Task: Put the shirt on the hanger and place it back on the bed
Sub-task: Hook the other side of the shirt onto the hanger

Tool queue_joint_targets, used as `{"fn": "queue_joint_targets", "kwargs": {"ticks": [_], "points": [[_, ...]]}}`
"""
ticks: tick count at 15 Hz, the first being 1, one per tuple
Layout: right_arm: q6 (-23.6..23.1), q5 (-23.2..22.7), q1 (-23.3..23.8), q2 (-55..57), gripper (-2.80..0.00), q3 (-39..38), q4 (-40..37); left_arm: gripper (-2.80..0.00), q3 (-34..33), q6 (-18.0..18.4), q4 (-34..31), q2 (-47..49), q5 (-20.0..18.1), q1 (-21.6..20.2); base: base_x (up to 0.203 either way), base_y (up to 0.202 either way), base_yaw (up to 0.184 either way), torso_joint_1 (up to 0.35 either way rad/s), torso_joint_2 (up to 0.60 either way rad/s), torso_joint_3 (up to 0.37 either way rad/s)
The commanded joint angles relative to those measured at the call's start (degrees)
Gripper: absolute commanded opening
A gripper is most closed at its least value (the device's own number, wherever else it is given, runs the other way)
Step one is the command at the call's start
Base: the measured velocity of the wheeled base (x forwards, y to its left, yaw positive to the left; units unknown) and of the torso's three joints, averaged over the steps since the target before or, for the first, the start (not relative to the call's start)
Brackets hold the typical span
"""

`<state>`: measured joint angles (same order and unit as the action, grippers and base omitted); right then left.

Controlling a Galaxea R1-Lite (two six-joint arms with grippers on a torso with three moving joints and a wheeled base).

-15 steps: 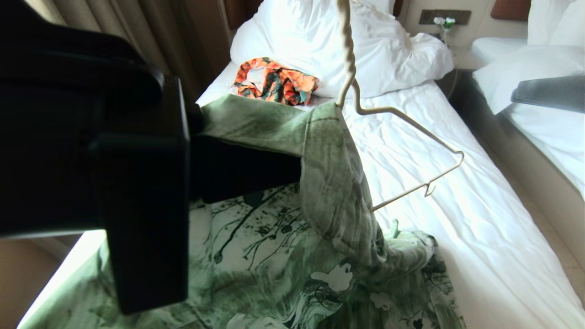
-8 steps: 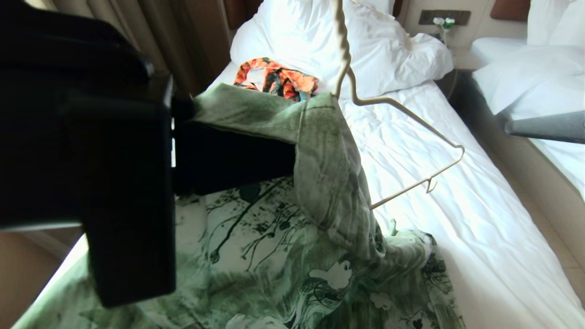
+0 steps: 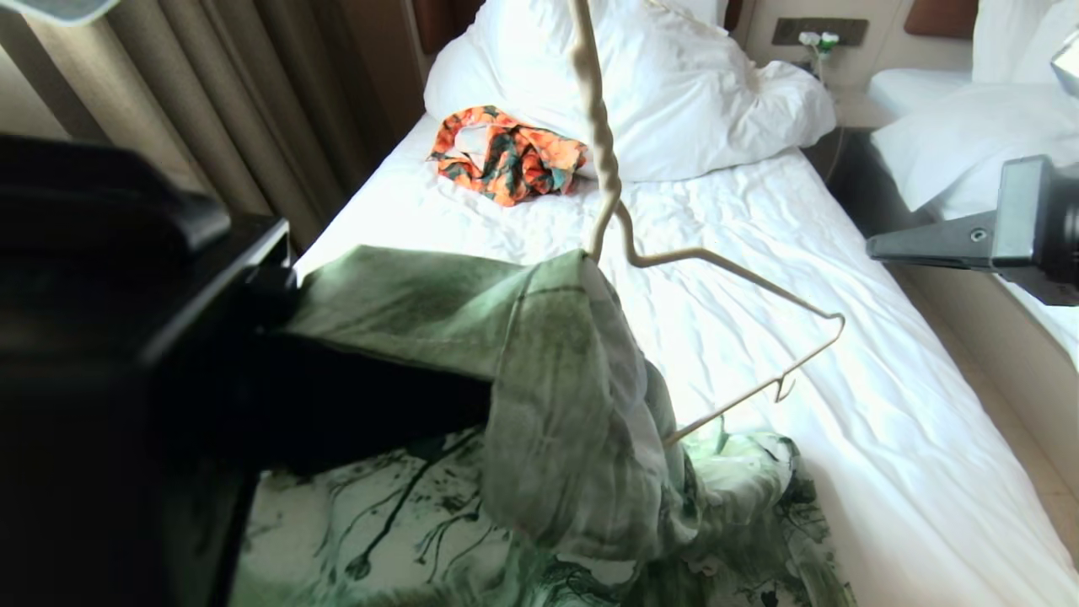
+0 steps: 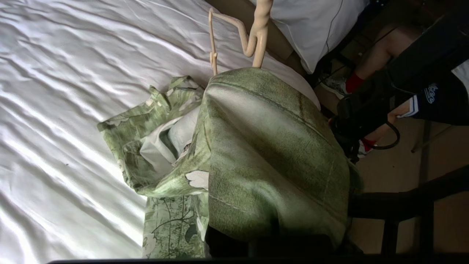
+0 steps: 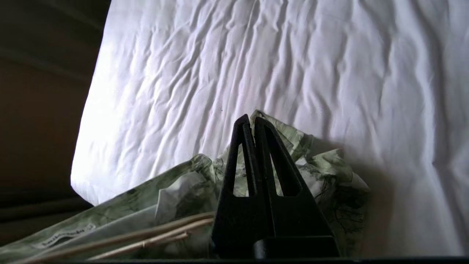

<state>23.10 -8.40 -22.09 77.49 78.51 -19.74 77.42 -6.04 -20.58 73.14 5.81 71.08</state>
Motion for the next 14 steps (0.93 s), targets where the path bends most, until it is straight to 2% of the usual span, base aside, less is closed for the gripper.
{"fn": "queue_joint_targets", "kwargs": {"ticks": [1, 4, 8, 10, 12, 14], "points": [[3.4, -0.5, 1.7, 8.4, -2.8, 5.1, -0.3, -2.8, -1.9, -0.4, 0.1, -1.7, 0.0, 0.8, 0.0, 0.0, 0.0, 0.0, 0.0, 0.0], [8.6, -4.9, 1.3, 19.3, -2.8, 14.2, -3.0, -2.8, -3.4, -2.3, 0.8, -1.6, -0.1, 1.8, 0.0, 0.0, 0.0, 0.0, 0.0, 0.0], [13.8, -9.5, 0.8, 32.5, -2.8, 26.2, -5.8, -2.8, -8.8, -2.1, 8.0, -0.7, -0.5, 1.8, 0.0, 0.0, 0.0, 0.0, 0.0, 0.0], [14.6, -14.0, 1.1, 33.5, -2.8, 27.5, -6.9, -2.8, -9.7, -2.0, 10.6, -0.1, -1.2, -0.1, 0.0, 0.0, 0.0, 0.0, 0.0, 0.0], [14.6, -18.4, 2.3, 34.8, -2.8, 27.1, -10.4, -2.8, -9.8, -2.1, 13.4, -0.7, -3.8, -0.8, 0.0, 0.0, 0.0, 0.0, 0.0, 0.0], [14.4, -22.4, 3.6, 37.1, -2.8, 27.0, -12.7, -2.8, -9.9, -2.1, 13.9, -0.8, -3.8, -0.8, 0.0, 0.0, 0.0, 0.0, 0.0, 0.0]]}}
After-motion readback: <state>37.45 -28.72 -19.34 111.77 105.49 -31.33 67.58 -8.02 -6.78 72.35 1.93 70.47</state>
